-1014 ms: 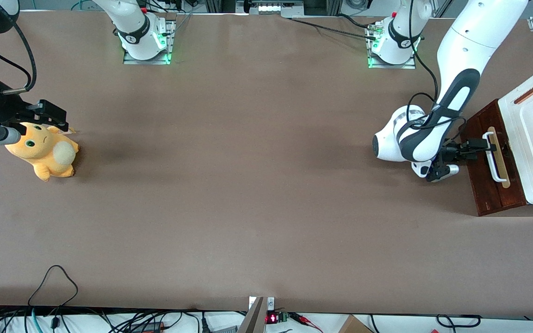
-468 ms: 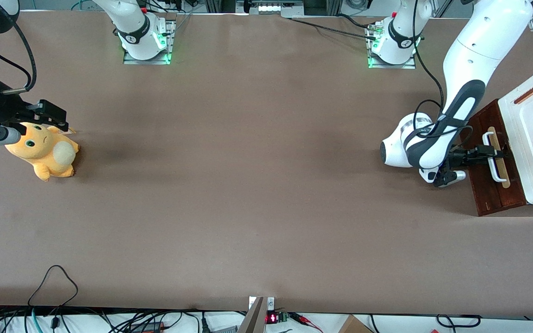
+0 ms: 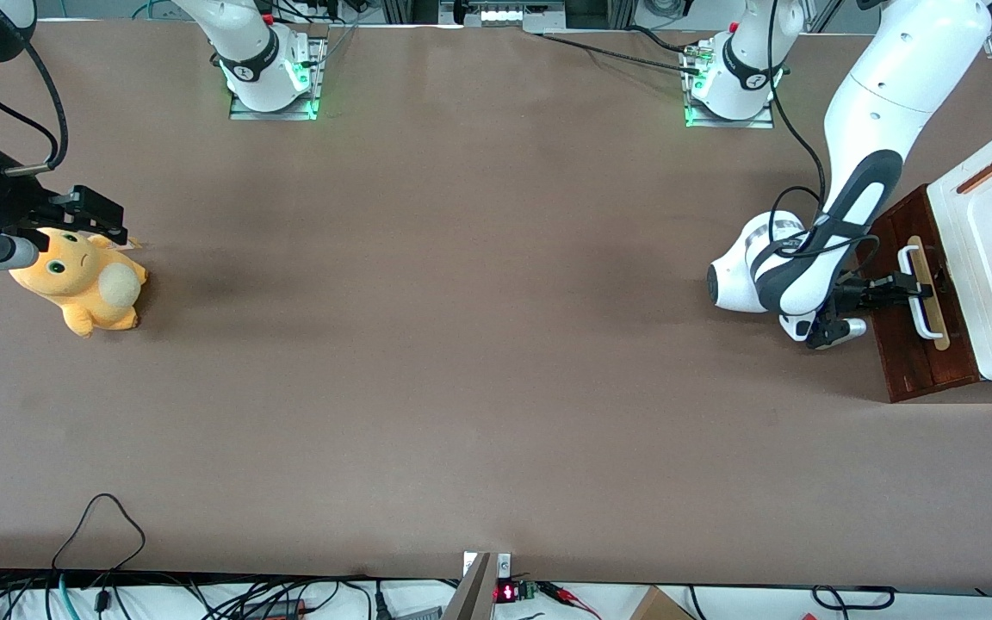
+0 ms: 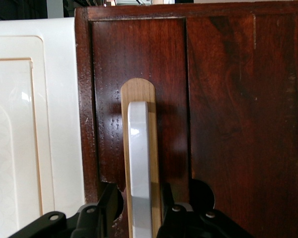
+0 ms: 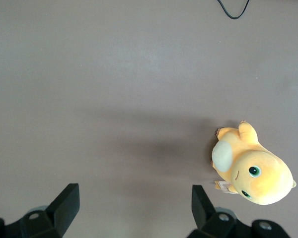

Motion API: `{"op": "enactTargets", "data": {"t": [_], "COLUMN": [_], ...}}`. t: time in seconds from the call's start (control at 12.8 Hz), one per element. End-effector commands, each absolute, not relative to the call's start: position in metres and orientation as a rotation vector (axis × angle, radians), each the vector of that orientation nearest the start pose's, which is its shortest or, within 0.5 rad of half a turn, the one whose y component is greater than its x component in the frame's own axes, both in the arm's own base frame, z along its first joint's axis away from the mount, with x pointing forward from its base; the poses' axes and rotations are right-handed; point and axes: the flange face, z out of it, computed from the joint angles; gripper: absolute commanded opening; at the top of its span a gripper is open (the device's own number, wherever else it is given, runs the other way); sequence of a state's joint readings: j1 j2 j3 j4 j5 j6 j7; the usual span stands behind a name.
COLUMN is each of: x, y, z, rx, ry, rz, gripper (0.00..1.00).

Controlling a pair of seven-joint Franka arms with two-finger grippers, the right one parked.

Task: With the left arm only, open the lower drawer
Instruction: 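Close the left gripper around the white bar handle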

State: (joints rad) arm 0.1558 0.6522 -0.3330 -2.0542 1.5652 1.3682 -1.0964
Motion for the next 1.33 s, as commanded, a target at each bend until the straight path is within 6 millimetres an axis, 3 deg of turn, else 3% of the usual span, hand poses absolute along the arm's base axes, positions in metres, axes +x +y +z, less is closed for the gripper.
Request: {"op": "enactTargets", "data": {"t": [0.0, 0.62, 1.25], "x": [0.5377, 0.5398, 0.5410], "y": [0.0337, 0.0400, 0.0423], "z": [0.1524, 0.1506, 0.1505], "rx": [-1.578, -1.580, -1.571], "ry": [0.029, 0.018, 0.029], "rz": [-0.010, -0.003, -0.013], "gripper": [0.42, 0.28, 0.26]}}
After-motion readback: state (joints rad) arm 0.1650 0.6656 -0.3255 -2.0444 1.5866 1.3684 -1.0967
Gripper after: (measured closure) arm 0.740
